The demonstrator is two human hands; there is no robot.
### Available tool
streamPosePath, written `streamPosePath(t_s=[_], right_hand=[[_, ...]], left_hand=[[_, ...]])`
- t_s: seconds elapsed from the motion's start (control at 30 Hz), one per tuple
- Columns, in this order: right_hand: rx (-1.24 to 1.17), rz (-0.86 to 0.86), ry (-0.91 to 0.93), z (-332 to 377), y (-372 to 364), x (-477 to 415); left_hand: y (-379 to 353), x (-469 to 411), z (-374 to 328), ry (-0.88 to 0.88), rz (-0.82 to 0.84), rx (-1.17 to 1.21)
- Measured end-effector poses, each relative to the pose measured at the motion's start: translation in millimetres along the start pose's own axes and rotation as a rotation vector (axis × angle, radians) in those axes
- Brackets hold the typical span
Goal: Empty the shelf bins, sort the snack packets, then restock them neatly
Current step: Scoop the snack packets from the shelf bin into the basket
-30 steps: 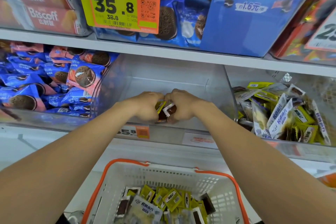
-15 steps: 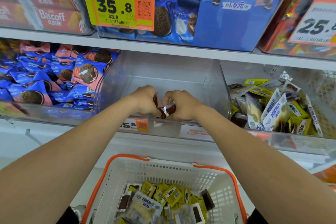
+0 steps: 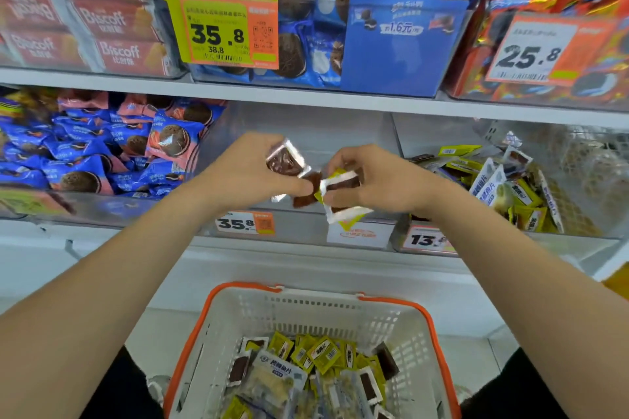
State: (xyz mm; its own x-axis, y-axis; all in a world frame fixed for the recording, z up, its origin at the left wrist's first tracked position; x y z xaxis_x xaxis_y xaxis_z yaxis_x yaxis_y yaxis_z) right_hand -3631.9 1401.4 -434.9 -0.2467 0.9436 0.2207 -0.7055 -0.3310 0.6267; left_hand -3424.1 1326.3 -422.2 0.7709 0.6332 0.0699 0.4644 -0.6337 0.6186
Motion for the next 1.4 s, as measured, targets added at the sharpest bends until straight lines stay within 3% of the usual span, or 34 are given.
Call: streamPosePath(t_s=[0.17, 0.27, 0.37, 0.43, 0.57, 0.7, 0.77, 0.83, 0.93, 1.03, 1.13, 1.27, 1.4], right_hand=[[0.351, 0.168, -0.072, -15.6, -43.8, 43.4], [0.432, 0.218, -0.091, -35.9, -72.2, 60.6], [0.465, 0.314, -0.222, -42.8, -76.0, 79.5], [0.478, 0.297, -0.231, -37.0, -66.5, 88.9], [0.503, 0.169, -0.206, -10.3, -31.7, 105.1], [0.469, -0.086, -0.253, -14.6, 16.3, 122.4], [0.455, -0.238, -0.338, -36.9, 41.3, 124.0], [0.458, -0.348, -0.443, -66.9, 62.8, 121.9], [0.512, -0.333, -0.615, -102.8, 88.7, 118.4], [0.519, -0.257, -0.724, -128.3, 118.6, 122.2], [0.439, -0.245, -0.878, -157.0, 141.5, 135.4], [0.332, 0.064, -0.967, -180.5, 141.6, 150.0], [0.399, 0.19, -0.987, -189.1, 123.9, 139.2]], left_hand=[[-49.0, 20.3, -14.9, 0.05, 0.32, -0.317], [-78.5, 16.0, -7.4, 0.109, 0.549, -0.435], [-95.5, 18.1, -7.3, 0.24, 0.757, -0.6], [-98.5, 15.2, -12.9, 0.204, 0.69, -0.685], [-100.0, -3.8, -39.0, -0.016, 0.333, -0.637], [-116.2, -28.4, -66.2, -0.158, 0.061, -0.559], [-126.5, -43.2, -80.6, -0.203, 0.021, -0.556], [-136.2, -60.7, -97.7, -0.258, 0.021, -0.569], [-148.1, -87.3, -111.1, -0.292, -0.01, -0.482], [-161.4, -110.4, -108.4, -0.216, -0.006, -0.475], [-174.2, -127.6, -114.0, -0.056, 0.117, -0.593], [-189.5, -142.8, -127.0, 0.121, 0.395, -0.682], [-194.5, -152.4, -134.8, 0.216, 0.453, -0.628]])
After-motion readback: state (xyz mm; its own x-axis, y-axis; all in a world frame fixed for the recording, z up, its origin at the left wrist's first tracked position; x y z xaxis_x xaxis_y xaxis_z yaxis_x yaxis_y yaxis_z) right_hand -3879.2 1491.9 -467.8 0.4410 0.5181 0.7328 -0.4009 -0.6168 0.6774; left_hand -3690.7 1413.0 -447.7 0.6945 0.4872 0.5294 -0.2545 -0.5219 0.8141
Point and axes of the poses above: each hand's wrist, its own x-axis away from the middle knuckle, its own y-axis out of the back of the hand, z = x × y, the point moved 2 cm from there along -x, towards the middle knuckle, and after that the axes turned 14 degrees about z, right-handed, at the moved point
